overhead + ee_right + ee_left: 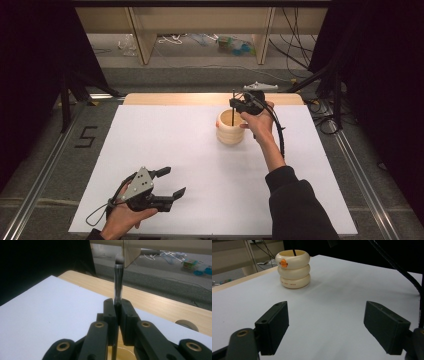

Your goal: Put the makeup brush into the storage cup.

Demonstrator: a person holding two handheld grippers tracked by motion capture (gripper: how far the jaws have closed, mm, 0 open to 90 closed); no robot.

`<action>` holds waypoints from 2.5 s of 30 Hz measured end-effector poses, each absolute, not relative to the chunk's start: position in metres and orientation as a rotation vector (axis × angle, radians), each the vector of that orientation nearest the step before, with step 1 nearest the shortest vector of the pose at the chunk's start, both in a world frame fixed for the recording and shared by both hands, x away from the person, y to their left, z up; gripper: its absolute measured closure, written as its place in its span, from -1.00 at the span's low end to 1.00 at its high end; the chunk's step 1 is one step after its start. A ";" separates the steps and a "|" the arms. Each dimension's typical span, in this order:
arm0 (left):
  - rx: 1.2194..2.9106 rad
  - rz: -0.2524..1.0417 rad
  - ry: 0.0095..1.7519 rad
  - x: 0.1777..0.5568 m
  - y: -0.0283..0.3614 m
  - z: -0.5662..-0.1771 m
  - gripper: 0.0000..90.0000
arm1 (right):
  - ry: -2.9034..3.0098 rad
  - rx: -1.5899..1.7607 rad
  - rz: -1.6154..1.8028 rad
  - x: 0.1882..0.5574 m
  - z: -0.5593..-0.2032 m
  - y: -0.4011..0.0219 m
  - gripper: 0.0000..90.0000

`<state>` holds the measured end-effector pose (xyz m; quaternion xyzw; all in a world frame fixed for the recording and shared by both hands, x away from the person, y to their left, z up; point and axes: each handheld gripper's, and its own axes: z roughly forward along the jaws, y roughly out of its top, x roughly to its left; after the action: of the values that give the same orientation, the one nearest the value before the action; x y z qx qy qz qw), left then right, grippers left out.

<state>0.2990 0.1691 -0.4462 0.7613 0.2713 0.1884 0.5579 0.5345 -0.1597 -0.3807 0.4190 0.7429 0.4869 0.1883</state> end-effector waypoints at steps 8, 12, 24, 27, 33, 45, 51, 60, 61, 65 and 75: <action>1.797 0.446 0.642 0.299 0.169 -0.446 -0.55 | 2.010 1.258 1.315 0.532 -0.374 -0.164 0.03; 1.790 0.440 0.650 0.299 0.169 -0.446 -0.55 | 1.999 1.238 1.305 0.525 -0.368 -0.165 -0.08; 1.790 0.483 0.625 0.302 0.172 -0.445 -0.56 | 2.000 1.121 1.373 0.495 -0.342 -0.164 -0.17; 1.782 0.470 0.647 0.300 0.171 -0.445 -0.56 | 1.994 1.114 1.390 0.489 -0.337 -0.166 -0.18; 1.784 0.466 0.640 0.301 0.171 -0.445 -0.57 | 2.017 1.079 1.402 0.476 -0.334 -0.168 -0.20; 1.786 0.467 0.639 0.301 0.171 -0.446 -0.57 | 2.060 1.010 1.400 0.445 -0.339 -0.177 -0.25; 1.786 0.468 0.641 0.301 0.171 -0.446 -0.57 | 2.084 0.985 1.405 0.430 -0.347 -0.179 -0.25; 1.783 0.469 0.641 0.301 0.172 -0.446 -0.57 | 2.087 0.971 1.458 0.412 -0.356 -0.177 -0.34; 1.780 0.472 0.645 0.301 0.172 -0.445 -0.57 | 2.080 0.974 1.466 0.411 -0.359 -0.176 -0.33; 1.775 0.476 0.646 0.301 0.172 -0.445 -0.57 | 2.081 0.997 1.508 0.406 -0.371 -0.178 -0.34; 1.776 0.479 0.644 0.301 0.172 -0.444 -0.57 | 2.124 0.969 1.536 0.392 -0.377 -0.179 -0.40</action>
<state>0.3005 0.1725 -0.4444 0.7540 0.2736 0.2032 0.5616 0.3919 -0.1788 -0.3769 0.3415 0.7487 0.5413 0.1729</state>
